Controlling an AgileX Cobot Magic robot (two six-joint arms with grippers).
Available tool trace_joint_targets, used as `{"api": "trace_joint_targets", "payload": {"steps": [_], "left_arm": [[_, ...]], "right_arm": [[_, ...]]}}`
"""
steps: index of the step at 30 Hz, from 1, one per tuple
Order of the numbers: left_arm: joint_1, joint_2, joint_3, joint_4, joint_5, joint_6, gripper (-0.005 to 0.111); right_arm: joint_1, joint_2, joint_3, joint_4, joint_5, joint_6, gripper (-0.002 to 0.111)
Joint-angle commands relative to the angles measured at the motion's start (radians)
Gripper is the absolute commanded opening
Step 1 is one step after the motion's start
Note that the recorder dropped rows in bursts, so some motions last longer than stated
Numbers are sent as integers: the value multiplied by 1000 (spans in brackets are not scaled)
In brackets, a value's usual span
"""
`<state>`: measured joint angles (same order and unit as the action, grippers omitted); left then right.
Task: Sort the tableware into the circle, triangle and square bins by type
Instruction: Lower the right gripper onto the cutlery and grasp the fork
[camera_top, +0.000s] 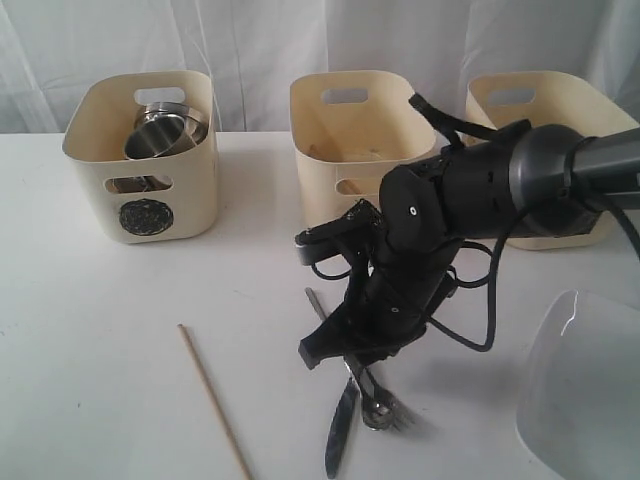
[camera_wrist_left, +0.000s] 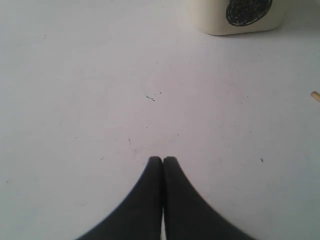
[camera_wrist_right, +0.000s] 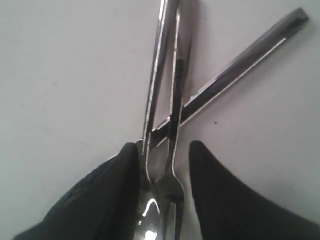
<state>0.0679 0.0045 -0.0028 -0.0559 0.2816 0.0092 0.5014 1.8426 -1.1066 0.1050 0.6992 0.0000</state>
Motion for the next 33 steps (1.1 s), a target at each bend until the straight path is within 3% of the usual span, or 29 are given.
{"api": "trace_joint_targets", "payload": {"steps": [1, 16, 19, 23, 33], "left_arm": [[1, -5, 3, -1, 1, -9, 0], [1, -5, 3, -1, 1, -9, 0], [1, -5, 3, -1, 1, -9, 0], [1, -5, 3, -1, 1, -9, 0], [1, -5, 3, -1, 1, -9, 0]], "right_arm": [[3, 17, 5, -42, 17, 106, 32], [3, 93, 5, -35, 10, 0, 32], [3, 104, 12, -35, 2, -21, 24], [3, 104, 30, -35, -10, -23, 1], [3, 56, 37, -39, 40, -130, 0]]}}
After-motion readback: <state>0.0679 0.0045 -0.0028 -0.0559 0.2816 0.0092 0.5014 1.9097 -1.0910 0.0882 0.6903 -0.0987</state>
